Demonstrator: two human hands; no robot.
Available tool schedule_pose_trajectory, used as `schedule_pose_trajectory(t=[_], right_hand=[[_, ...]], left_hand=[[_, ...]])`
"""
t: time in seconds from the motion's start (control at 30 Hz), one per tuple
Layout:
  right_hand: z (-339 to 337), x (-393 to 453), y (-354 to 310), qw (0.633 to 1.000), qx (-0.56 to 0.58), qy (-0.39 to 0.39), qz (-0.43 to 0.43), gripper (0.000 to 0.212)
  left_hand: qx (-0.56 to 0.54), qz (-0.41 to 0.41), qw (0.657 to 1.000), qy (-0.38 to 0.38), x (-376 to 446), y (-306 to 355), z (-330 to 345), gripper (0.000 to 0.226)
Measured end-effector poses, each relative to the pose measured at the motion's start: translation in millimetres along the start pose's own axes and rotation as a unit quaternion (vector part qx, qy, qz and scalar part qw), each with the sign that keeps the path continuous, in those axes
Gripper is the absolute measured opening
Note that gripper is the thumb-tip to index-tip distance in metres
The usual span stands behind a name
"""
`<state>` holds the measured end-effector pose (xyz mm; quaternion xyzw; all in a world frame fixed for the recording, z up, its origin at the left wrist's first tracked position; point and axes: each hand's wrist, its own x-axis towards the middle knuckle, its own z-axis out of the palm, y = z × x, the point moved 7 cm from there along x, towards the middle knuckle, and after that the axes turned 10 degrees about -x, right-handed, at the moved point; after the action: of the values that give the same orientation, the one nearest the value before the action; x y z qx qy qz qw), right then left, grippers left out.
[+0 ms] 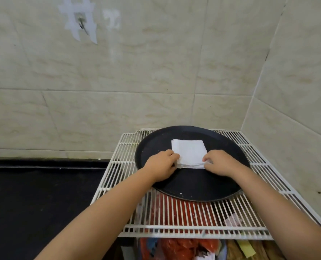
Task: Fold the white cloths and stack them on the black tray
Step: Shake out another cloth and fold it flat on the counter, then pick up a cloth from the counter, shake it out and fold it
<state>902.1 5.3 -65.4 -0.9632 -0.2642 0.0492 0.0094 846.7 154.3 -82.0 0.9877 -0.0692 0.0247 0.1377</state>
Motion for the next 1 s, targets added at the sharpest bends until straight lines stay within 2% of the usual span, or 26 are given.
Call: schedule_pose_trajectory(t=[0.1,0.2,0.33,0.47,0.57,0.73,0.9,1.0], right_hand=[[-18.8,-9.6,-29.1,0.994,-0.098,0.038,0.02,0.031],[-39.2,-19.2,-102.1,0.99,-0.109,0.081,-0.033,0.034],[-59.4,-29.0,-243.8,0.98,-0.063,0.13,-0.14,0.043],[-74.1,-51.2,-409.2,0.961,-0.055,0.165,-0.216,0.047],[-80.8,-80.6,-533.9,0.94,-0.036,0.187,-0.282,0.046],[-67.6,-137.3,-722.6,0.892,-0.004,0.175,-0.417,0.045],[-30.5,-185.9,-873.6,0.836,0.023,0.138,-0.53,0.041],[1.4,-196.0,-948.0,0.815,0.023,0.107,-0.569,0.044]], left_hand=[[0.014,-0.043,0.999,0.014,-21.9,-20.8,-18.9,0.049],[0.064,-0.06,0.995,0.044,-64.4,-50.0,-54.9,0.043],[0.088,-0.142,0.981,0.097,-163.6,-121.2,-119.5,0.043],[0.109,-0.247,0.953,0.139,-303.0,-202.1,-180.0,0.045],[0.135,-0.321,0.922,0.17,-419.7,-258.3,-216.7,0.044],[0.164,-0.457,0.852,0.195,-607.5,-328.0,-251.0,0.042],[0.139,-0.59,0.768,0.206,-768.1,-386.4,-240.7,0.039],[0.14,-0.639,0.732,0.193,-839.1,-423.1,-226.3,0.035]])
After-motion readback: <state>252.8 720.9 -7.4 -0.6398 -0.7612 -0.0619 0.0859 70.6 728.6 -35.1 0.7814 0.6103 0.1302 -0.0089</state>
